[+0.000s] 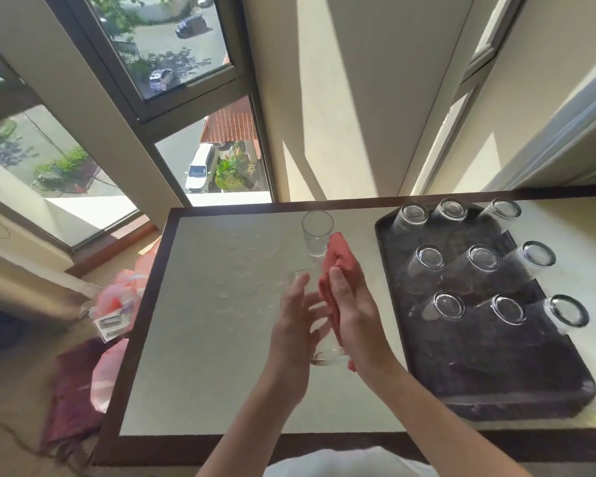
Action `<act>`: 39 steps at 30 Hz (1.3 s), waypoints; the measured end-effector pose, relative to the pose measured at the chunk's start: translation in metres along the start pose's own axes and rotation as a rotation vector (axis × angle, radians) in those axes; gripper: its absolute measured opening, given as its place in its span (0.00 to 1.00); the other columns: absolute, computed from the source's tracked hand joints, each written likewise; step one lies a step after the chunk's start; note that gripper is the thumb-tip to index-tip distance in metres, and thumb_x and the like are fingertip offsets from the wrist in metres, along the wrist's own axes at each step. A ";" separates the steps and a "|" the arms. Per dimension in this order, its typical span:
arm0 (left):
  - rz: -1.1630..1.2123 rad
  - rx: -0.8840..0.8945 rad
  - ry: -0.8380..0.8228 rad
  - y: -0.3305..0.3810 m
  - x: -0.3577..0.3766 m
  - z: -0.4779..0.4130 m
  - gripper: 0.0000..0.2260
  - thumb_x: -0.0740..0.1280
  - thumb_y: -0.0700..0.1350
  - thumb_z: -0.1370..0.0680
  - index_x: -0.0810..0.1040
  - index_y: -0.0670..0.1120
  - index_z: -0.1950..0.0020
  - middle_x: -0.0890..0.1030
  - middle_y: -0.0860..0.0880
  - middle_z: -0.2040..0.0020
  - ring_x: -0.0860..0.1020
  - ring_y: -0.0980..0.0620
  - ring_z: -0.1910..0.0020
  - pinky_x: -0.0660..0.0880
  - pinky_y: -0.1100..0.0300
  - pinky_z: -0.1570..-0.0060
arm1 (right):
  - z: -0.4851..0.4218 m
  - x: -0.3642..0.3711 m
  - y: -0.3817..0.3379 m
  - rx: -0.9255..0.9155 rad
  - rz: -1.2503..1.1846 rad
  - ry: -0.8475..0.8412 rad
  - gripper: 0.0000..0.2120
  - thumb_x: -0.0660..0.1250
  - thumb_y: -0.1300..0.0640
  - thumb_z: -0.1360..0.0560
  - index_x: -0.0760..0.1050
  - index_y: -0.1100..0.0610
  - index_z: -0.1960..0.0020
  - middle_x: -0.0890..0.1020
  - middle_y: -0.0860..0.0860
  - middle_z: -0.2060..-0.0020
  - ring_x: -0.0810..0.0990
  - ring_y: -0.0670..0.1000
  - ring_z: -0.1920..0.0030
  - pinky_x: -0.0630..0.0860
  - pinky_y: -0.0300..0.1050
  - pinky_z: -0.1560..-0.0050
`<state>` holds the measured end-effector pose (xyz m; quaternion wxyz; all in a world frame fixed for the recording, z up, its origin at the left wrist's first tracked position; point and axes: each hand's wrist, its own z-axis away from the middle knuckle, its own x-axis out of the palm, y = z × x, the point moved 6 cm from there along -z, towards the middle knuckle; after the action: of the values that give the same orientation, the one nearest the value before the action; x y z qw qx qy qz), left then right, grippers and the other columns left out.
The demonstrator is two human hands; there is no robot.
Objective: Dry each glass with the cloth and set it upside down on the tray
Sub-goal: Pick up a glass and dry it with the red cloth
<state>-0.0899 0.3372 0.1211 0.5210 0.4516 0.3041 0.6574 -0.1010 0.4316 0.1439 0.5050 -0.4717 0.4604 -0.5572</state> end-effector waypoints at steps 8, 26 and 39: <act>0.048 0.018 -0.073 0.010 0.002 -0.002 0.33 0.63 0.67 0.29 0.78 0.44 0.35 0.82 0.38 0.52 0.82 0.44 0.54 0.77 0.52 0.53 | 0.023 0.003 -0.018 -0.354 0.190 0.046 0.26 0.60 0.49 0.21 0.63 0.51 0.24 0.71 0.43 0.29 0.71 0.42 0.31 0.70 0.31 0.36; -0.087 0.066 -0.018 0.013 0.000 0.005 0.33 0.70 0.64 0.31 0.73 0.46 0.32 0.82 0.48 0.41 0.80 0.51 0.39 0.74 0.50 0.34 | 0.013 0.006 -0.004 -0.022 -0.002 0.041 0.21 0.56 0.43 0.19 0.68 0.48 0.28 0.82 0.41 0.50 0.82 0.38 0.52 0.77 0.31 0.52; 0.011 -0.010 -0.110 0.018 -0.018 -0.004 0.34 0.71 0.70 0.33 0.81 0.48 0.37 0.83 0.46 0.40 0.80 0.50 0.41 0.67 0.48 0.36 | 0.008 0.016 -0.006 -0.015 0.003 -0.042 0.21 0.55 0.41 0.20 0.69 0.47 0.30 0.83 0.43 0.46 0.82 0.42 0.47 0.75 0.30 0.49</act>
<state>-0.0998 0.3154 0.1297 0.5358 0.4861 0.2692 0.6357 -0.0949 0.4158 0.1521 0.5120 -0.4865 0.4545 -0.5428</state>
